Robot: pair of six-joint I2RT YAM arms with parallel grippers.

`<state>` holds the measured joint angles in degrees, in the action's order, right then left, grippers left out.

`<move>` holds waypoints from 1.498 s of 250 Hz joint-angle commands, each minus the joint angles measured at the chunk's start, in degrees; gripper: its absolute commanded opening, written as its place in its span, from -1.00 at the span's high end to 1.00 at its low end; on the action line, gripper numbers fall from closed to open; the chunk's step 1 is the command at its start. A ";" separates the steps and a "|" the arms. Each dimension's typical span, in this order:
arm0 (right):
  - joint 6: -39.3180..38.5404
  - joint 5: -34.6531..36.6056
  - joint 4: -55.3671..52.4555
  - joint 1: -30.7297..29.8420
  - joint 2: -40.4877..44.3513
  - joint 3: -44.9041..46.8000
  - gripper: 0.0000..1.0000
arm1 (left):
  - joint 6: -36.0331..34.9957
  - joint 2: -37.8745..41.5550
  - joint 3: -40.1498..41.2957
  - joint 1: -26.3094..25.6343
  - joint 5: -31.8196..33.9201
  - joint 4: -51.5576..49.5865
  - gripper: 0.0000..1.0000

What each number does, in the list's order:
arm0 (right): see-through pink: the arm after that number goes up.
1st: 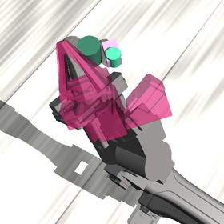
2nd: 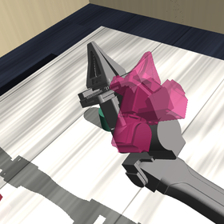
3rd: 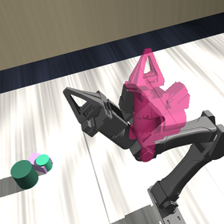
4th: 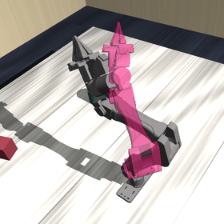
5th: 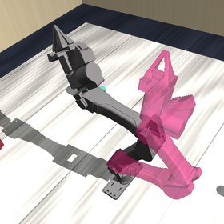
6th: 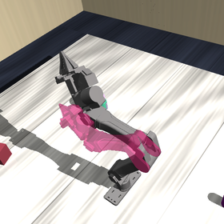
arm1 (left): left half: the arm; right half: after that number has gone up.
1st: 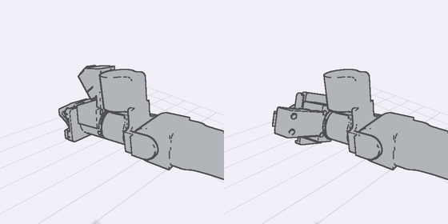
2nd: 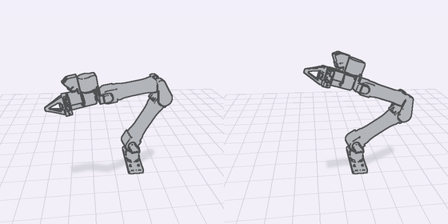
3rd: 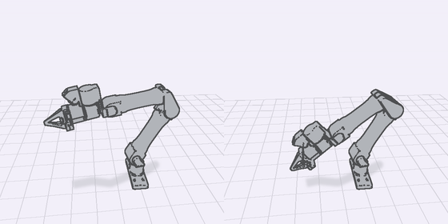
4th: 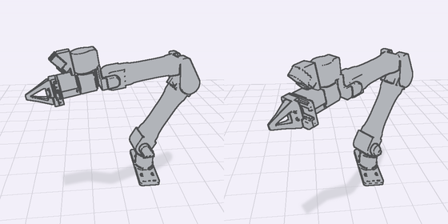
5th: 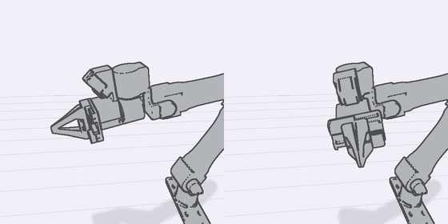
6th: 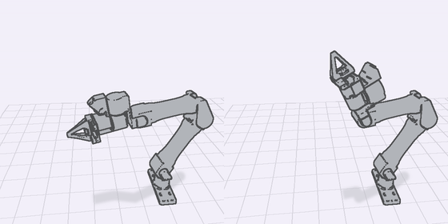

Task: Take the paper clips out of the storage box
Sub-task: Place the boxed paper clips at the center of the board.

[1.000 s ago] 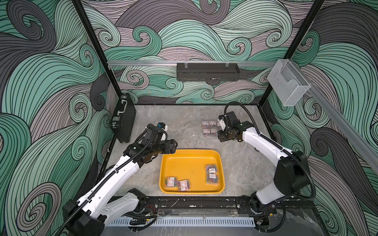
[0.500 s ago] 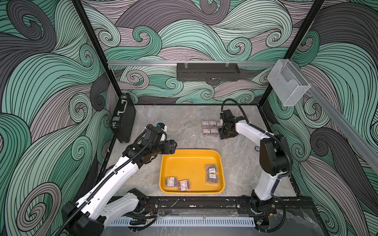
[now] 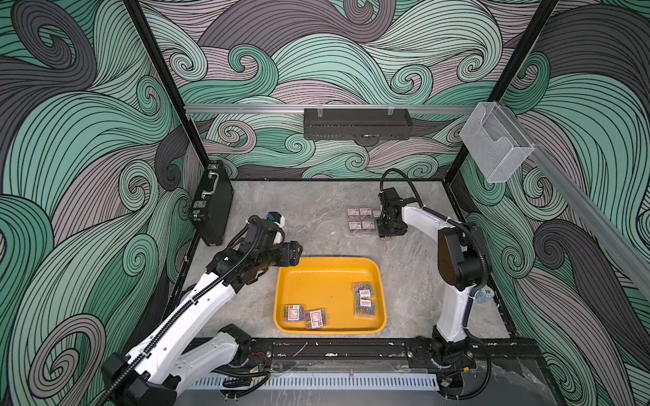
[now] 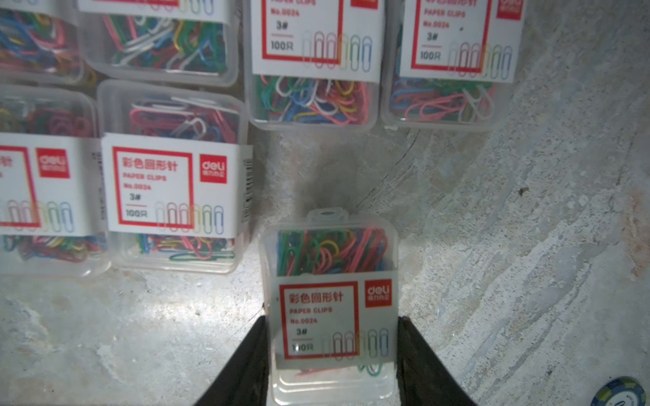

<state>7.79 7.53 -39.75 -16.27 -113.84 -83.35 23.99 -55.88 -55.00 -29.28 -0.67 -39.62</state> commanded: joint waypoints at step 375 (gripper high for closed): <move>0.46 -4.17 -1.62 1.77 -8.63 -10.43 0.13 | -1.29 0.26 -0.63 0.05 0.85 -1.89 -0.64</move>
<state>7.77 3.99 -40.12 -14.92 -121.93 -92.29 23.55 -55.90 -55.00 -29.28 -0.47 -39.86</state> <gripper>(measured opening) 0.513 0.822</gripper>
